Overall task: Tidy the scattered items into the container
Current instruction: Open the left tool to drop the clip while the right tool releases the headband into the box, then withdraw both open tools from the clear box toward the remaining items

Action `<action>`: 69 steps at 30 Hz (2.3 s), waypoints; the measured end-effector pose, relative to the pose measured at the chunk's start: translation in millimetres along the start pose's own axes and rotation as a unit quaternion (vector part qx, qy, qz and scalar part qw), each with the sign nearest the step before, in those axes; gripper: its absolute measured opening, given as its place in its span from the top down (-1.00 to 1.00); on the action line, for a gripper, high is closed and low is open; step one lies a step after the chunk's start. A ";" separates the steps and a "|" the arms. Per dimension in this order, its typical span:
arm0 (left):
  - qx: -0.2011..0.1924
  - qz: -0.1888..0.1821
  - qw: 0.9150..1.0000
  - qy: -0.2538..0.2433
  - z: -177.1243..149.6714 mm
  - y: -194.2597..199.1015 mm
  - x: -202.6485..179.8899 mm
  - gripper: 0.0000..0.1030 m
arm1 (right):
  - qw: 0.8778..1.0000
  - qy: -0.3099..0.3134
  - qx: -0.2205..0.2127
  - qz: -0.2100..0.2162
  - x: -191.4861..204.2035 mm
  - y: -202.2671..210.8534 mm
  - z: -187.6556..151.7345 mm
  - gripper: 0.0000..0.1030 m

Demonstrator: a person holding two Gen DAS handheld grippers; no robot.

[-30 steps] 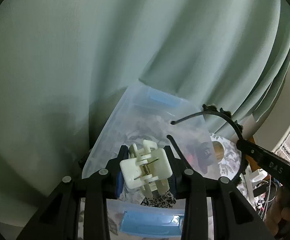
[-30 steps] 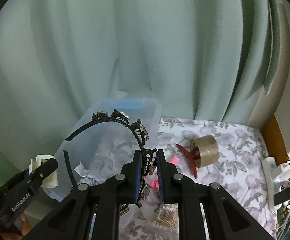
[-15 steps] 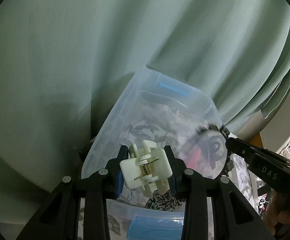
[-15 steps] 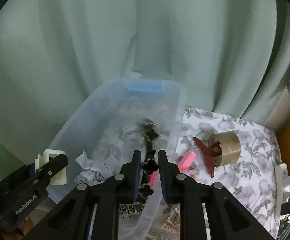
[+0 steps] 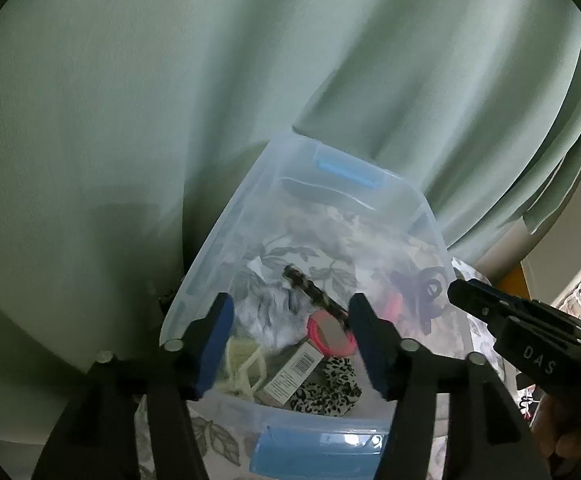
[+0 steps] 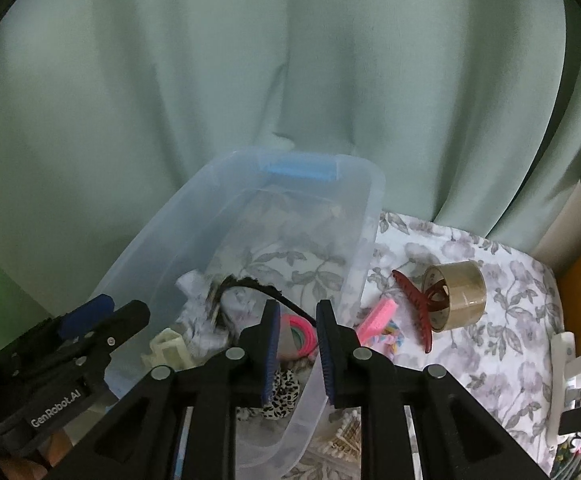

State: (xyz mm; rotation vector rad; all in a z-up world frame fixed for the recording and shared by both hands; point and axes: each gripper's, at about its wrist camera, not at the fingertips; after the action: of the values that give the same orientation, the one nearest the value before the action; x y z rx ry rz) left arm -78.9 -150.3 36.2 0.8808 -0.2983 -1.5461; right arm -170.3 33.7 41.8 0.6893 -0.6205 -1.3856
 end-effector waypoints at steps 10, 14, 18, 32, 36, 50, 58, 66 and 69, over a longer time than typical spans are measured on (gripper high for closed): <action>-0.002 0.004 1.000 -0.017 0.8 11.3 -18.1 -0.48 | 1.000 -0.014 -0.007 0.003 -11.0 17.7 -8.7 0.18; -0.002 0.004 1.000 -0.027 0.2 17.8 -28.8 -0.50 | 1.000 -0.020 -0.013 0.005 -18.0 27.9 -13.4 -0.05; -0.001 0.001 0.999 -0.036 -1.0 22.9 -40.1 -0.51 | 0.999 -0.027 -0.020 0.004 -26.1 39.0 -19.3 -0.16; -0.015 0.004 0.995 -0.102 -6.8 42.2 -96.5 -0.67 | 0.997 -0.069 -0.043 0.001 -67.4 73.9 -42.5 -0.60; -0.018 0.006 0.993 -0.117 -10.0 46.1 -113.4 -0.71 | 0.995 -0.083 -0.049 -0.001 -80.9 82.5 -50.0 -0.69; -0.004 -0.002 0.991 -0.135 -27.5 34.8 -154.9 -0.99 | 0.987 -0.149 -0.066 -0.013 -140.1 102.6 -81.5 -1.00; 0.009 -0.021 0.987 -0.159 -41.1 25.4 -180.8 -0.99 | 0.980 -0.185 -0.067 -0.028 -173.6 106.9 -101.0 -1.00; 0.039 -0.036 0.983 -0.176 -58.9 6.7 -198.5 -0.99 | 0.976 -0.206 -0.067 -0.039 -197.0 105.2 -121.1 -1.00; 0.055 -0.052 0.981 -0.176 -68.3 -2.1 -202.1 -0.99 | 0.974 -0.216 -0.063 -0.037 -205.2 101.4 -130.5 -1.00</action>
State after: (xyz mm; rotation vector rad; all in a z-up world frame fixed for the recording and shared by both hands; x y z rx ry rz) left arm -46.8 59.2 60.5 0.7125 -0.6069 -1.7963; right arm -24.7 253.1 33.0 0.3091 -0.8442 -1.6451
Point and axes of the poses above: each gripper's, at about its wrist camera, not at the fingertips, and y roughly against the way its jaws point, x to its left, z to its top, and after that the axes turned 6 degrees about -z, right-handed
